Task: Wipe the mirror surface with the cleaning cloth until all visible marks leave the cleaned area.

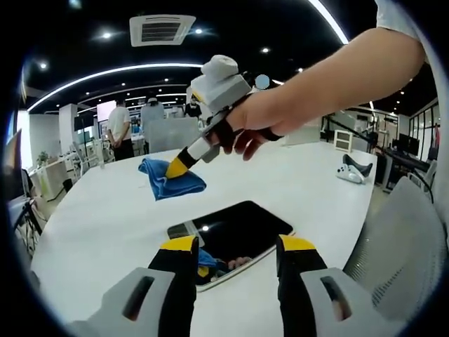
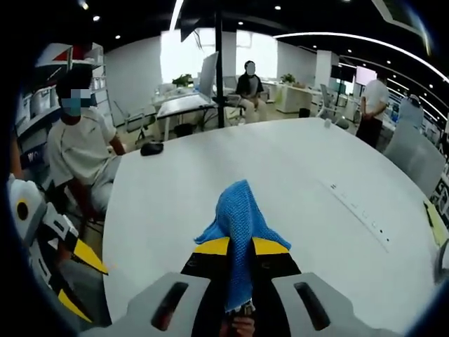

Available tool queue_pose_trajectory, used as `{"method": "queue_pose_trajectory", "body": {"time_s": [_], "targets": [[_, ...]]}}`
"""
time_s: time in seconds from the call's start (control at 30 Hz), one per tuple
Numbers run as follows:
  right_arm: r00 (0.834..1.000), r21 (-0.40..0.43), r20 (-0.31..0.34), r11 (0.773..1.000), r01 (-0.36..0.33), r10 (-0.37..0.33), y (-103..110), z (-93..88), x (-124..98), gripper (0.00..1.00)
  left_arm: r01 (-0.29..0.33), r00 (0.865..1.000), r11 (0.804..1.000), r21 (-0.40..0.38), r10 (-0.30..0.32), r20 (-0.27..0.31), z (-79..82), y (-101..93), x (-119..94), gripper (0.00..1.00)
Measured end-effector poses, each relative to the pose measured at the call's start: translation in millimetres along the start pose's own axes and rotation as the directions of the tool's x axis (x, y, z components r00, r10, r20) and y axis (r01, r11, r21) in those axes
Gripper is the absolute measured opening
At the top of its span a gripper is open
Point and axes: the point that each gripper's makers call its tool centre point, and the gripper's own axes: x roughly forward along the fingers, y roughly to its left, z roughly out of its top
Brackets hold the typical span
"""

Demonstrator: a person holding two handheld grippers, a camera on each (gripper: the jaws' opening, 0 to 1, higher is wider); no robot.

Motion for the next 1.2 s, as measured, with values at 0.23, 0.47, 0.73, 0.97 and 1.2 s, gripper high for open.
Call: {"method": "queue_pose_trajectory", "body": {"time_s": [0.23, 0.47, 0.73, 0.97, 1.2], "targets": [[1.0, 0.0, -0.013, 1.0, -0.006, 0.006, -1.8, -3.8, 7.9, 0.06, 0.004, 1.0, 1.0, -0.003, -0.004, -0.002, -0.5, -0.6, 0.4, 0.43], [1.0, 0.01, -0.029, 1.0, -0.007, 0.007, -6.2, -10.1, 16.3, 0.06, 0.001, 1.0, 1.0, -0.009, -0.001, -0.003, -0.9, 0.6, 0.3, 0.43], [0.999, 0.008, -0.047, 1.0, -0.021, 0.022, -5.6, -15.5, 26.1, 0.06, -0.005, 1.0, 1.0, -0.003, 0.005, -0.027, -5.7, 1.9, 1.2, 0.42], [0.997, 0.004, -0.074, 1.0, -0.03, 0.03, -6.8, -24.3, 36.7, 0.06, 0.012, 1.0, 1.0, -0.007, -0.012, -0.02, -4.3, -1.3, 1.7, 0.4], [0.995, 0.012, -0.094, 0.999, -0.04, 0.041, -8.9, -31.4, 45.0, 0.06, 0.01, 1.0, 1.0, -0.008, -0.01, -0.022, -4.9, -0.7, 1.8, 0.39]]}}
